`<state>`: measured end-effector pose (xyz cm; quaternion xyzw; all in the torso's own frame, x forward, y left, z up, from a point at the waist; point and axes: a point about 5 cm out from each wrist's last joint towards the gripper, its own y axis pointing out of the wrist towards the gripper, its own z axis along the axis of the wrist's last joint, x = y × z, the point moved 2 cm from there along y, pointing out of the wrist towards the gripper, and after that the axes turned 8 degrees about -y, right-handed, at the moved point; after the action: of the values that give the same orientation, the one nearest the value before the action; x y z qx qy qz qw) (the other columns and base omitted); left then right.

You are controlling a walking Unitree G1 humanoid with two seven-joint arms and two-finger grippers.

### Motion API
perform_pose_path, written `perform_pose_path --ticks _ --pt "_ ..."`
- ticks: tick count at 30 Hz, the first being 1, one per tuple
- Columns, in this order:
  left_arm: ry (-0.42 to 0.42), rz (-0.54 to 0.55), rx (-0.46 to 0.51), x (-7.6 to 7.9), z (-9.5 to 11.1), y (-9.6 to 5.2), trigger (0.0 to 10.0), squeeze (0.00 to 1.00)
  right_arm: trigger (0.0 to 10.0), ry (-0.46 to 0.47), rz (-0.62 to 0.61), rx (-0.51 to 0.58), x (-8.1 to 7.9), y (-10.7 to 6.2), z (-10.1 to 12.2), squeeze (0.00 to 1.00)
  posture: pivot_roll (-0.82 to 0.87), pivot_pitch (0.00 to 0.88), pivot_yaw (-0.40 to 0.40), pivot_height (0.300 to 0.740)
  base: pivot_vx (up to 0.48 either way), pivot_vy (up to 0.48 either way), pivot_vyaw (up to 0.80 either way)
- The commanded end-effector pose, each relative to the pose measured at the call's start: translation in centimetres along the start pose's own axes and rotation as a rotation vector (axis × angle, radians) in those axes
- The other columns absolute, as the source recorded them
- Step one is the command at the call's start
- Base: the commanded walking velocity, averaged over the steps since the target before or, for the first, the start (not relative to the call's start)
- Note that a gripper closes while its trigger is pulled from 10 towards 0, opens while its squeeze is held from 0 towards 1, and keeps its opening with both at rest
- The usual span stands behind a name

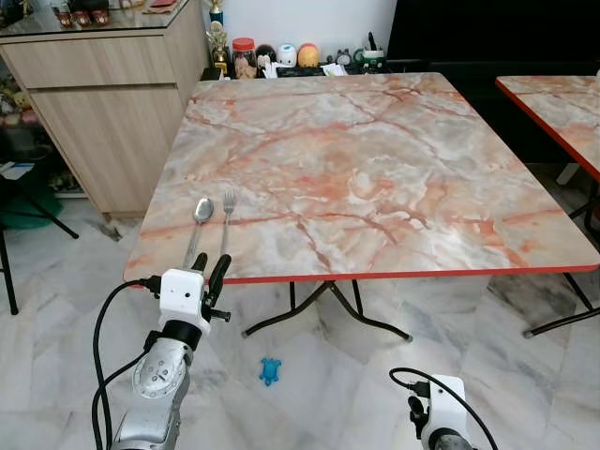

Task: Setting the table

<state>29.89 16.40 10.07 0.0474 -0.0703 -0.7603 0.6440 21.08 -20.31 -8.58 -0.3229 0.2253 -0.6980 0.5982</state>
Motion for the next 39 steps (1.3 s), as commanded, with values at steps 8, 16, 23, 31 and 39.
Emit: perform_pose_path --ticks 8,16,23,31,39 --pt "0.006 0.005 0.008 -0.6 0.7 0.7 10.0 0.00 10.0 0.002 -0.001 0.004 0.0 0.0 0.1 0.00 0.06 0.000 0.011 0.740 0.306 0.000 0.00" --pt "0.000 -0.004 0.007 -0.3 0.9 1.0 10.0 0.00 10.0 0.001 -0.001 0.005 0.1 0.0 0.2 0.00 0.06 0.000 0.010 0.740 0.255 0.000 0.00" --pt "-0.023 -0.009 0.000 -0.1 1.4 1.7 10.0 0.00 10.0 -0.002 0.001 0.005 0.1 0.1 0.2 0.00 0.06 0.000 0.010 0.740 0.000 0.000 0.00" --pt "-0.054 0.058 -0.056 -1.1 1.2 2.3 10.0 0.00 10.0 -0.006 0.003 0.004 0.0 0.1 0.3 0.00 0.06 0.000 0.012 0.740 0.000 0.000 0.00" --pt "-0.092 0.100 -0.122 -1.3 1.1 3.2 10.0 1.00 10.0 -0.008 0.003 0.001 0.0 0.1 0.2 0.00 0.06 0.000 0.015 0.740 0.000 0.000 0.00"
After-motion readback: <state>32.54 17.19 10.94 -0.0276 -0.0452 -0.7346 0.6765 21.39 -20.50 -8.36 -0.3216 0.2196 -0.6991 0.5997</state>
